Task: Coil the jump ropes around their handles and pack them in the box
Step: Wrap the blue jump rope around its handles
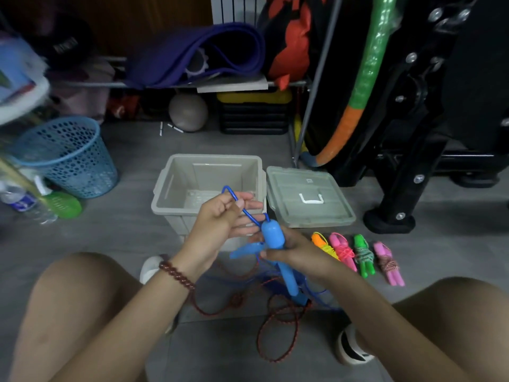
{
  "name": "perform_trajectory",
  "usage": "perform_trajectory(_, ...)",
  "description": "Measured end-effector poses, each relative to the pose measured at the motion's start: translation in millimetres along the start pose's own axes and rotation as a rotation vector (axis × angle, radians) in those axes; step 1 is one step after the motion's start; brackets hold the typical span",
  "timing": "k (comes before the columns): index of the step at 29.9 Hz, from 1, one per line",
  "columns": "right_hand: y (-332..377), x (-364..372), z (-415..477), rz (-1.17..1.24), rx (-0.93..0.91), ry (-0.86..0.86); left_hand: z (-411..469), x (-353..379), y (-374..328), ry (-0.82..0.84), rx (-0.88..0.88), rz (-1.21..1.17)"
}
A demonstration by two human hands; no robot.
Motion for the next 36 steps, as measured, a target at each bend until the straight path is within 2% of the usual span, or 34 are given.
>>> perform_trajectory(6, 15, -12, 8, -0.15, -0.104, -0.131, 13, -11, -8, -0.075, 0.075, -0.192)
perform_trajectory(8, 17, -11, 12, -0.162, -0.116, -0.101, 19, -15, -12, -0.081, 0.066, -0.249)
perform_trajectory(11, 20, -11, 17, -0.157, -0.122, -0.075, 28, -26, -18, -0.131, 0.051, -0.282)
perform_trajectory(15, 41, -29, 18, -0.023, -0.151, -0.241, 37, -34, -21, -0.172, 0.1, -0.228)
perform_trajectory(18, 50, -48, 12, 0.093, -0.199, -0.389, 33, -16, -6, -0.1, 0.049, -0.007)
perform_trajectory(20, 53, -54, 7, 0.143, -0.229, -0.439, 25, 5, 10, 0.029, -0.011, 0.114)
perform_trajectory(22, 54, -56, 5, 0.173, -0.254, -0.479, 13, 26, 24, 0.187, -0.074, 0.176)
perform_trajectory(24, 53, -57, 4, 0.135, -0.251, -0.517, 3, 39, 30, 0.271, -0.107, 0.175)
perform_trajectory(27, 53, -57, 5, 0.088, -0.246, -0.555, 2, 41, 27, 0.27, -0.09, 0.163)
perform_trajectory(31, 61, -44, 6, 0.033, -0.274, -0.503, 2, 49, 18, 0.302, -0.065, 0.198)
perform_trajectory(33, 64, -34, 2, -0.095, -0.289, -0.463, 1, 51, 16, 0.3, -0.076, 0.184)
perform_trajectory(36, 64, -39, -13, -0.225, -0.317, -0.541, 5, 46, 12, 0.247, -0.053, 0.158)
Point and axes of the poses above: each hand's wrist, its own z-axis towards the middle knuckle, its own x-axis out of the palm, y = z × x, the point moved 7 cm from there along z, towards the middle knuckle, and after that the axes turned 3 degrees about -y, right-handed, at the moved point
